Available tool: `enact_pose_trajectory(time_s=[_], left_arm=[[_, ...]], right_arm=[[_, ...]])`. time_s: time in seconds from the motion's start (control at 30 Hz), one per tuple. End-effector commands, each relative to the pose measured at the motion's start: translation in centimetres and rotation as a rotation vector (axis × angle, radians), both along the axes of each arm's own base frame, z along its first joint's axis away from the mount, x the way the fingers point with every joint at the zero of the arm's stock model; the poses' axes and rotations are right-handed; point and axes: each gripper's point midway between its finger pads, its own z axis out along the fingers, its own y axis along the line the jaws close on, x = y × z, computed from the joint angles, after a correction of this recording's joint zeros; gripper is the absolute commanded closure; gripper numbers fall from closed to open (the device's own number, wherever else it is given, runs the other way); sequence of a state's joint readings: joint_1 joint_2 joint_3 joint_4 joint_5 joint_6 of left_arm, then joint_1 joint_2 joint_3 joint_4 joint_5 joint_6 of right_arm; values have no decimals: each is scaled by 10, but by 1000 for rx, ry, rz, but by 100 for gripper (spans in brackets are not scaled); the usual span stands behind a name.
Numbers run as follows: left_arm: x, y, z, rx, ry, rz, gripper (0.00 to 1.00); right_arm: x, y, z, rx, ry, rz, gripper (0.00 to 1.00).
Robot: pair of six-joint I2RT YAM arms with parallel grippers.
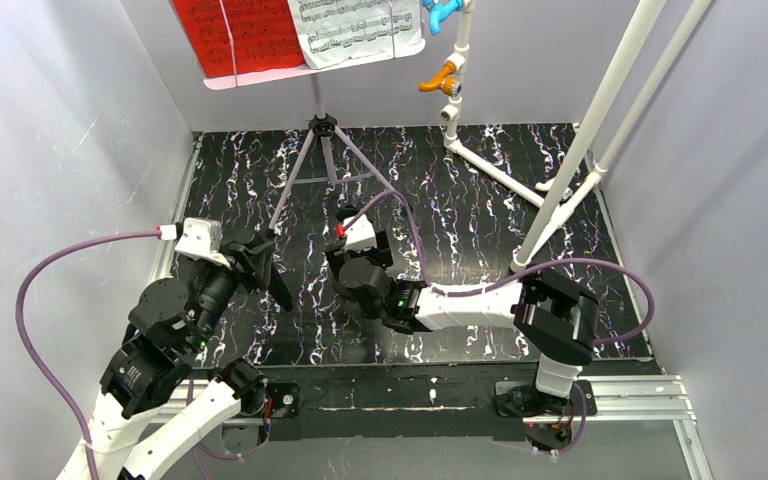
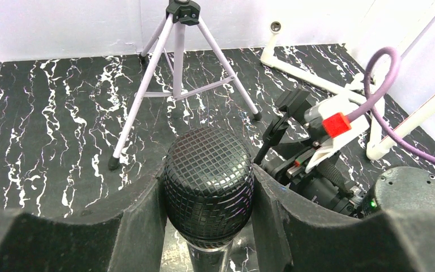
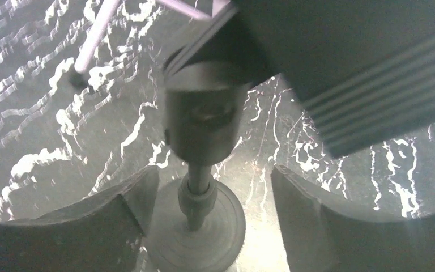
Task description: Set up the instrument practice props
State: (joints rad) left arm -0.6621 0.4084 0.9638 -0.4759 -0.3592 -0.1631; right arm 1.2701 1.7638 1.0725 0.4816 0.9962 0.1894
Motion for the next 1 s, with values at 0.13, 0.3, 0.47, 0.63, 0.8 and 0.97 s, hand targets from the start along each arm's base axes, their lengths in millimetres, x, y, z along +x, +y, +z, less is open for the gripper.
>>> enact_pose_trajectory(time_s=[0.13, 0.3, 0.47, 0.63, 0.8, 0.97], left_arm=[[2, 2, 13, -29, -19, 20, 100], [3, 0, 13, -30, -14, 15, 100], [4, -1, 13, -28, -10, 14, 100], [4, -4, 13, -30, -5, 4, 100], [3, -7, 15, -37, -3, -15, 100], [0, -11, 14, -38, 5, -41, 100]], right_arm=[[-27, 0, 32, -98, 28, 253, 2], [-40, -28, 39, -141, 44, 402, 2], [-38, -62, 52, -145, 86, 561, 2], [-45, -68, 80, -106, 54, 840, 2], [-39, -55, 97, -95, 50, 1048, 2], [-29, -45, 130, -12, -3, 1186, 2]])
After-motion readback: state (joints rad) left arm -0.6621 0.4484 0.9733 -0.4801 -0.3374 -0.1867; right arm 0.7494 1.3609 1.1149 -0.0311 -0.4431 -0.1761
